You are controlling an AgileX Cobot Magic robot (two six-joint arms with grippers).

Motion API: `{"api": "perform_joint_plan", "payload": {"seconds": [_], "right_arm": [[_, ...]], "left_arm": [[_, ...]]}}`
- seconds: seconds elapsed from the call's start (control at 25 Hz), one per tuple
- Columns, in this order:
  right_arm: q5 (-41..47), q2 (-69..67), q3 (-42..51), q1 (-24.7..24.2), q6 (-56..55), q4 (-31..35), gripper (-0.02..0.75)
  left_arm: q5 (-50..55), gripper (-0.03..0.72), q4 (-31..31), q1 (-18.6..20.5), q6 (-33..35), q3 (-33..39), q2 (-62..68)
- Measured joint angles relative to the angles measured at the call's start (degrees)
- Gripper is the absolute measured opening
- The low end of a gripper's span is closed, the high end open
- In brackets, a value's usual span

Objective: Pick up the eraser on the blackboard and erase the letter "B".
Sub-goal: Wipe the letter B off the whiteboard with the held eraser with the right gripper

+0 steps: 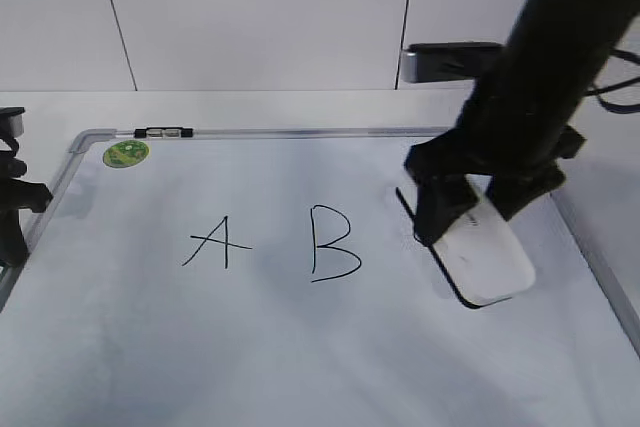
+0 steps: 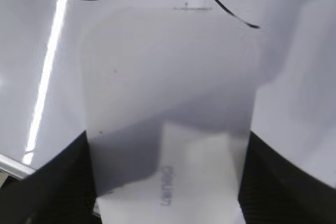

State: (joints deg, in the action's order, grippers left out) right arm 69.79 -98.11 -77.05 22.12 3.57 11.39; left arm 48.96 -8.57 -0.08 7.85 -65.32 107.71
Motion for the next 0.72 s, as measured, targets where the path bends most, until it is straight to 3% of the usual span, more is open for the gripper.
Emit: {"api": "perform_joint_plan", "payload": {"seconds": [0.24,0.72], "right_arm": [[0.0,-9.97,-11.05,8.04,-5.95,-6.44,0.524],[0.0,-24.83,-24.71,9.2,-7.49,-7.1,0.524]], "left_arm": [[0.15,0.025,0.0,0.0,0.0,0.0,0.0],[0.49,0.025,0.0,0.0,0.0,0.0,0.0]]}}
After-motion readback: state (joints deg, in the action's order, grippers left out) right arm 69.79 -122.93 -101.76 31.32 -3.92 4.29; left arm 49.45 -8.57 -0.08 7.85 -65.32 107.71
